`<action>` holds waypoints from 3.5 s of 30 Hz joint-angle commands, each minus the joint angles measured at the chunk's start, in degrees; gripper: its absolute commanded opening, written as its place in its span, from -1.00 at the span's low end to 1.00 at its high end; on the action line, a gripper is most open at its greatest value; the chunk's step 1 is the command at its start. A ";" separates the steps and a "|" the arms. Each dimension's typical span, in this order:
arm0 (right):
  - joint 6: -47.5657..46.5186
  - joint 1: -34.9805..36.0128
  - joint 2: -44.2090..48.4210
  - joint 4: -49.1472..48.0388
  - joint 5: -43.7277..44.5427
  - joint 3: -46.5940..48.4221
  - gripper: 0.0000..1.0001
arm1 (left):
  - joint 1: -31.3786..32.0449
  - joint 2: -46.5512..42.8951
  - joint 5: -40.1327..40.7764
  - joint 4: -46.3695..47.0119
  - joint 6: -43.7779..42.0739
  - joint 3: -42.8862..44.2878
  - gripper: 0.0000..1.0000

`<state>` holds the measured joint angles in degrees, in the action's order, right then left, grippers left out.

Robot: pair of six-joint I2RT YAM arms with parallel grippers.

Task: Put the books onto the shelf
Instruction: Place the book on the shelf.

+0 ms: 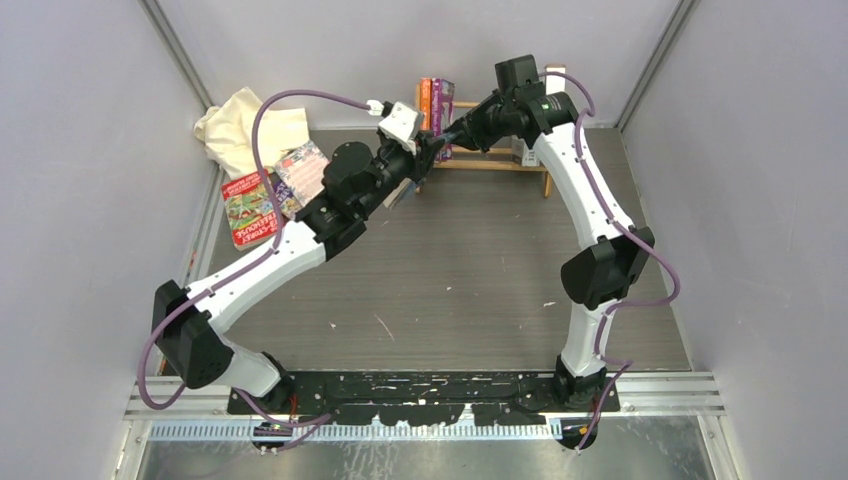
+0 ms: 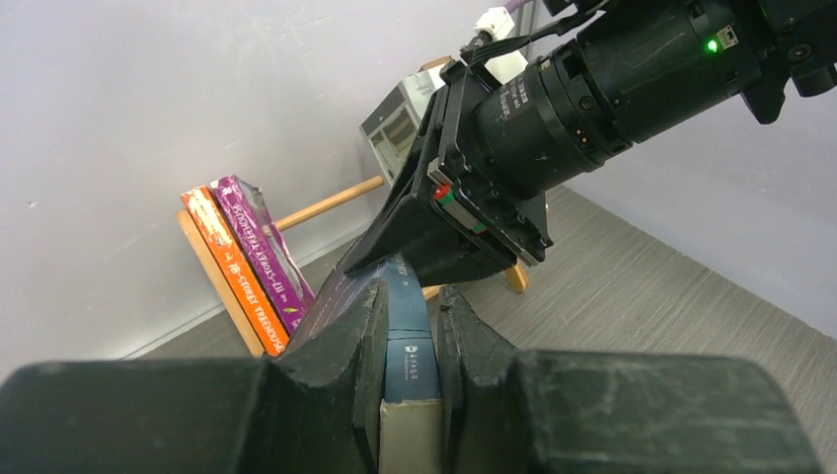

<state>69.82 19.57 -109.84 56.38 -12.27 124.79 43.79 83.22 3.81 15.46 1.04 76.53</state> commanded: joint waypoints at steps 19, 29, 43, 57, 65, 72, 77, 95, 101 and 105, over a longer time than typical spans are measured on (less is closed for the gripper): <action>-16.72 0.24 5.54 -15.21 -0.17 4.00 -0.98 | 0.07 -8.05 0.54 -15.93 6.77 9.97 0.24; -29.46 5.63 2.97 -8.38 11.45 14.05 -0.97 | 0.07 5.59 -5.26 -44.08 6.95 33.00 0.62; -36.07 9.67 2.24 -4.54 20.33 18.79 -0.98 | 0.06 14.78 -1.97 -55.41 7.94 43.44 0.63; -35.46 12.66 2.32 -2.55 23.93 18.70 -0.97 | 4.78 18.29 5.98 -53.74 7.25 42.07 0.48; -33.69 13.04 3.19 -0.36 24.05 18.15 -0.98 | 9.73 16.35 21.43 -43.67 3.41 32.42 0.12; -32.03 13.04 3.99 0.52 24.09 18.55 -0.98 | 11.71 15.15 25.05 -38.82 3.77 26.76 -0.33; -31.06 13.09 4.40 1.01 25.14 18.31 -0.98 | 12.54 12.29 28.65 -33.80 4.41 20.94 -1.00; -30.74 13.12 9.81 -1.79 29.38 11.46 -0.60 | 11.07 3.52 32.99 -21.61 3.18 12.22 -1.00; -31.32 12.89 12.16 -2.41 32.55 9.55 -0.04 | 9.06 2.98 33.16 -18.54 3.13 12.89 -1.00; -31.24 12.88 14.56 -3.48 35.08 7.11 0.08 | 7.55 3.29 32.31 -17.26 4.07 13.73 -1.00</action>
<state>39.13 32.69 -100.64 57.95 17.78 133.03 53.10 90.28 34.52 -9.85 4.29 88.20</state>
